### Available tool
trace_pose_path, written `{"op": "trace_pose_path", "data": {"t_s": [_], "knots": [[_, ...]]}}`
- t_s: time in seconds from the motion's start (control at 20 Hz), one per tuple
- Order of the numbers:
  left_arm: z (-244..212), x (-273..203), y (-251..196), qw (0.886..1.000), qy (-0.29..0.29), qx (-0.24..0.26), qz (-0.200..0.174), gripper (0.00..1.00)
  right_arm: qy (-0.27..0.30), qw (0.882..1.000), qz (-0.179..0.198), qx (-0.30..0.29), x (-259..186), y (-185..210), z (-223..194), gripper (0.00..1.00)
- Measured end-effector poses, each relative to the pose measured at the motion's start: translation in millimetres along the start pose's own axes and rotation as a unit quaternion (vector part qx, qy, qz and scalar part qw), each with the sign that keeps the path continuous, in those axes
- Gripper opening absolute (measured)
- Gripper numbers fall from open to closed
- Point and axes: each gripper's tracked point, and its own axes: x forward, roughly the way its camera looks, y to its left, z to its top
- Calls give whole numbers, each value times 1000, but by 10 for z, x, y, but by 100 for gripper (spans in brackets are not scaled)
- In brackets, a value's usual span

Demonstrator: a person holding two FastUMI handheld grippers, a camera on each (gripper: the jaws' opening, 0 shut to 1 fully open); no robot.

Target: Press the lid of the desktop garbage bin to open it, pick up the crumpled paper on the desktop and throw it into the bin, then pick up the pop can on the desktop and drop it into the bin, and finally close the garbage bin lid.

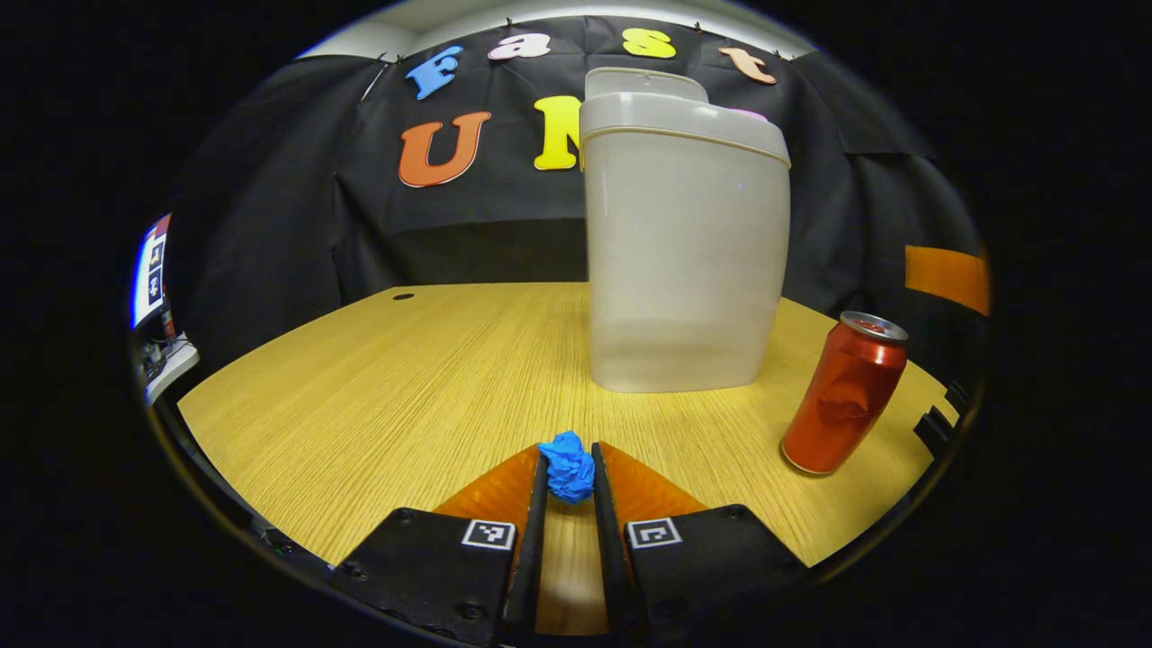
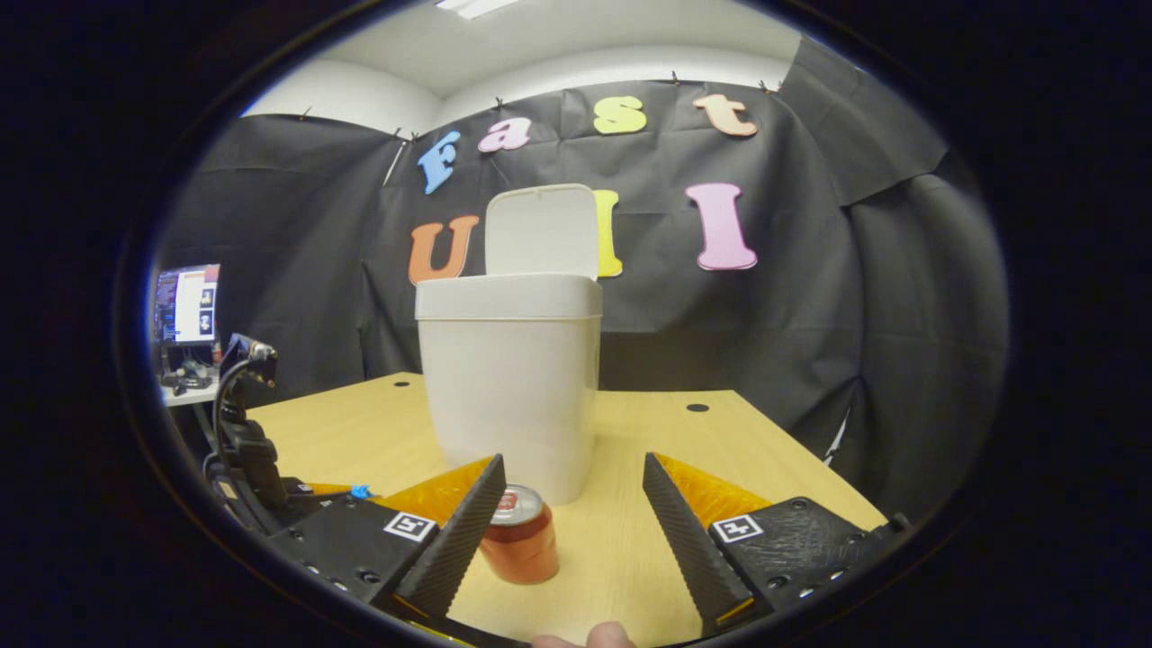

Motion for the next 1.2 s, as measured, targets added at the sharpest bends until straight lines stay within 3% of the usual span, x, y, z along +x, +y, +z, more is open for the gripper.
{"op": "trace_pose_path", "data": {"t_s": [0.75,0.95,1.2], "knots": [[787,-326,-9,996,-91,-5,-23,31,52,998,9,-23,154,362,-570,96],[908,-398,-19,994,-109,2,-24,31,80,997,6,-17,257,330,-809,98],[1008,-423,-30,993,-116,-9,-30,31,144,990,6,15,369,306,-1214,93]]}}
